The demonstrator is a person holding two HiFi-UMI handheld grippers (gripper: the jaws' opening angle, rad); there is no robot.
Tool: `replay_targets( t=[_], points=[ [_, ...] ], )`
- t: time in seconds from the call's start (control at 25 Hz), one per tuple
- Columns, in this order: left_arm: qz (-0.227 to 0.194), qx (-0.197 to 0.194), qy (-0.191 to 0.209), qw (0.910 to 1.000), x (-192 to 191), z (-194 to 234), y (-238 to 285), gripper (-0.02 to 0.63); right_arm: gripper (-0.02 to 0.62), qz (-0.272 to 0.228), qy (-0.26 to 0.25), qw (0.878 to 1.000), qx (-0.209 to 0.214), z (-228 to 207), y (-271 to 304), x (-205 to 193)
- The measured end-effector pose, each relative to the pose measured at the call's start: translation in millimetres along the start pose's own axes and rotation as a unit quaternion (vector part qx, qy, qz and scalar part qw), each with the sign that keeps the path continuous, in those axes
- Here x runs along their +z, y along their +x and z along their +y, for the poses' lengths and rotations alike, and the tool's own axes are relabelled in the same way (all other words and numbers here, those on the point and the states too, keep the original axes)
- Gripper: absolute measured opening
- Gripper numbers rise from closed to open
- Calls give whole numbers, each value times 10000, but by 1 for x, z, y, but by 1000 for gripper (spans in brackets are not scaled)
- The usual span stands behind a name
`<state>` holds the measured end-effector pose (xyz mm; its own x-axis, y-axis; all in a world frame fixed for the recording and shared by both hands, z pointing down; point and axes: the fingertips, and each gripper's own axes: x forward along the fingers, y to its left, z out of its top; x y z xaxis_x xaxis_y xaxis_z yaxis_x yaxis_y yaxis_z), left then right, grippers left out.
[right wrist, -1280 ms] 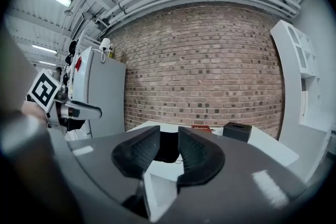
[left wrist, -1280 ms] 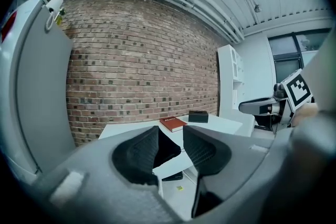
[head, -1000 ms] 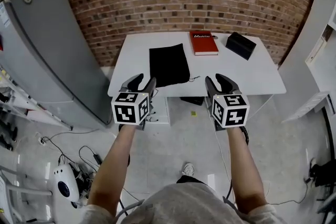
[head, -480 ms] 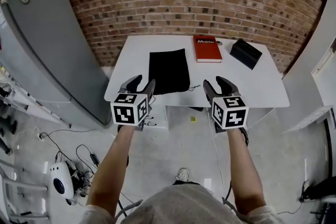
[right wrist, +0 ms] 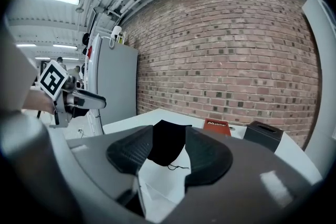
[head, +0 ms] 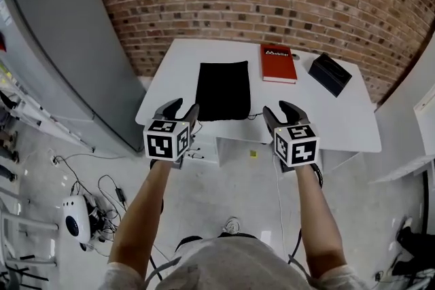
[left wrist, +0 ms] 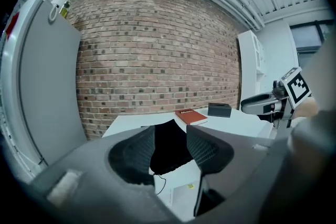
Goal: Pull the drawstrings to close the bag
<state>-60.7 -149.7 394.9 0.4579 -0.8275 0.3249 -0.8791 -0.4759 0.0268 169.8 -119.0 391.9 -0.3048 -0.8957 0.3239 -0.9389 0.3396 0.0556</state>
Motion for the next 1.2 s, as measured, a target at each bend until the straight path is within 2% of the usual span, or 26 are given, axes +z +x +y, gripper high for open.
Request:
replay_targets(
  t=[0.4,0.88,1.2],
  points=[
    [497,155,-17,9986,-47,3,8,195,195,368,-233,9980,463,10,28,-36],
    [1122,-101,-59,9936,-105,15,51,221,198,992,-709,9895,774,6,67,-80],
    [1639,-293,-122,9860,-147,25,84,222,199,1390,-861,9823,917,0,98,-112]
  ],
)
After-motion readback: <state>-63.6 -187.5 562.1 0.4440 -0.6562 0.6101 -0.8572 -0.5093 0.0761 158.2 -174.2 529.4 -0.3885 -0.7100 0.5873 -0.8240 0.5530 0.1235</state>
